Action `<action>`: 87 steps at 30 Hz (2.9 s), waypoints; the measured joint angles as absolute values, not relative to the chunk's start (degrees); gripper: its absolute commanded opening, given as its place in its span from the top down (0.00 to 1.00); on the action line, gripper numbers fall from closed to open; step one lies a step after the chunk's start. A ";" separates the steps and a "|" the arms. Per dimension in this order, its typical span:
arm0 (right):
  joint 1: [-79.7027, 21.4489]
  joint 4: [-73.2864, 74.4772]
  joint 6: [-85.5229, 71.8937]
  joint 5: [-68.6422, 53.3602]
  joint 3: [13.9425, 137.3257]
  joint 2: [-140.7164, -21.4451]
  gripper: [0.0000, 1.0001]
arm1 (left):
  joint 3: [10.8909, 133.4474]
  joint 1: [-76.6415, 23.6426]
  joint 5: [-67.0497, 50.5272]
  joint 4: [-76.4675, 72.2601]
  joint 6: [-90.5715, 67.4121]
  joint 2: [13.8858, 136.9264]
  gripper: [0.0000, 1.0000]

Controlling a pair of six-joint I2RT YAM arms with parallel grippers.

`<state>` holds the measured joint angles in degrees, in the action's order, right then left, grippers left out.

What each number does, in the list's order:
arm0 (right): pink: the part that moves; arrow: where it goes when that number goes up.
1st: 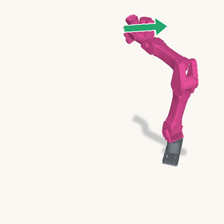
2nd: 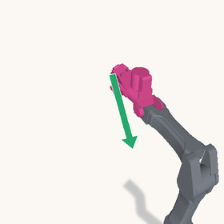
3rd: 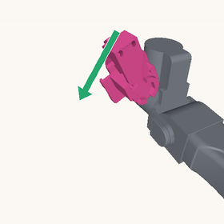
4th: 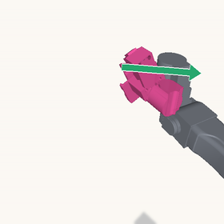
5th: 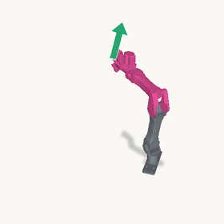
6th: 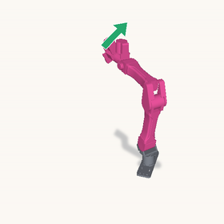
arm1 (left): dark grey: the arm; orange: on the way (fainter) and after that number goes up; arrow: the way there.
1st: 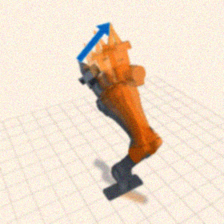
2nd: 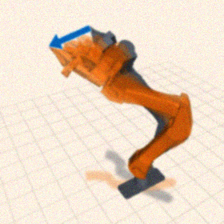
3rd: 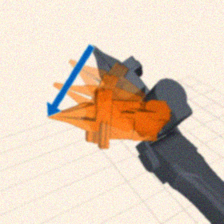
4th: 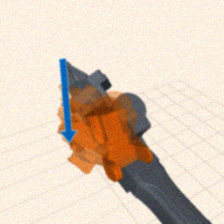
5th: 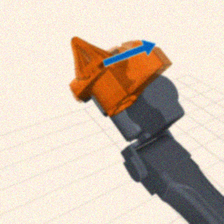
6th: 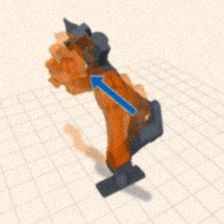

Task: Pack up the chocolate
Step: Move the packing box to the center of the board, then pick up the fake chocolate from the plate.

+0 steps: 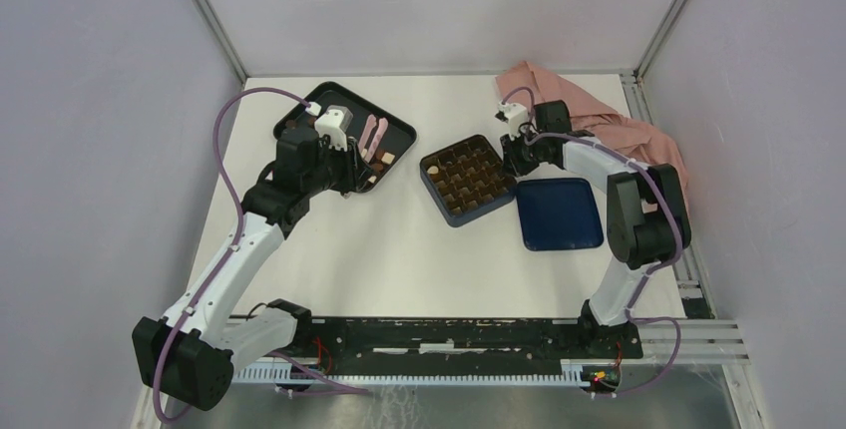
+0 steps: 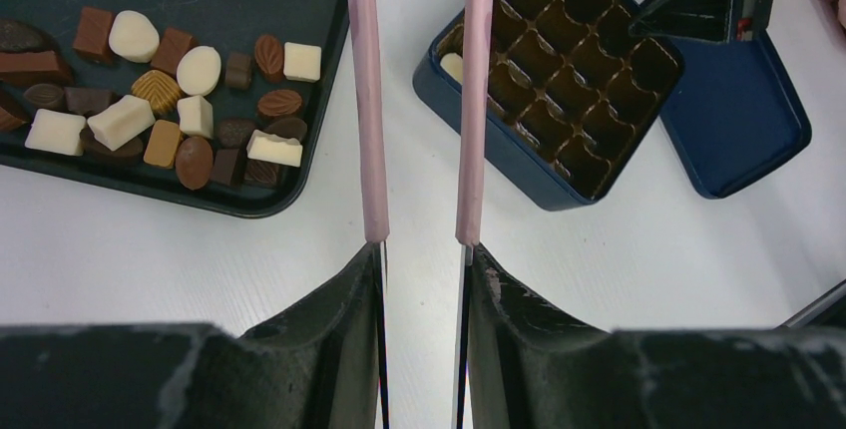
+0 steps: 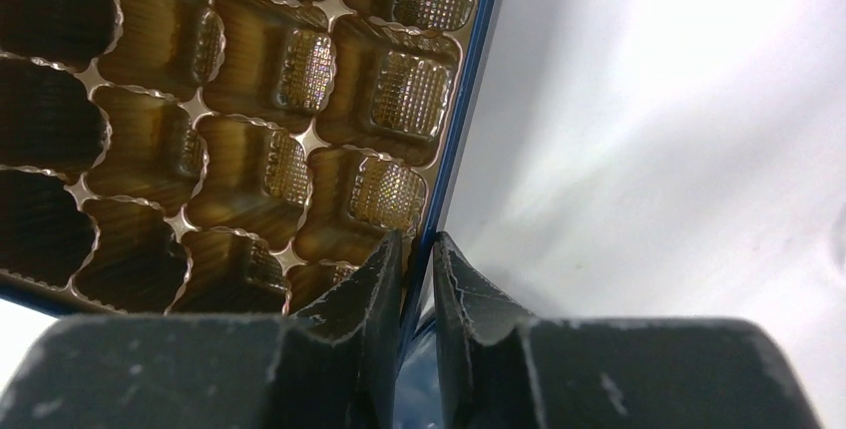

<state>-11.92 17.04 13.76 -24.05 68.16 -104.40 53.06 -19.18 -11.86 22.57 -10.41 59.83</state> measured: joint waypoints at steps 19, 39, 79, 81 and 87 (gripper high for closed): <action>-16.58 17.93 19.05 -30.35 54.59 -87.64 0.39 | 53.04 -19.03 -11.94 22.55 -10.39 60.07 0.61; -16.45 20.10 31.35 -54.94 58.06 -77.71 0.37 | 60.64 -11.11 -13.45 29.41 -9.54 76.20 0.60; -16.45 22.00 34.57 -51.77 53.87 -79.88 0.38 | 98.02 9.56 -9.61 43.81 -9.56 117.47 0.58; -16.45 22.02 34.65 -51.79 53.87 -79.88 0.38 | 98.70 9.56 -9.61 44.18 -9.56 118.19 0.58; -16.45 22.04 34.85 -51.77 53.87 -79.90 0.38 | 99.04 9.58 -10.59 44.77 -9.52 119.63 0.58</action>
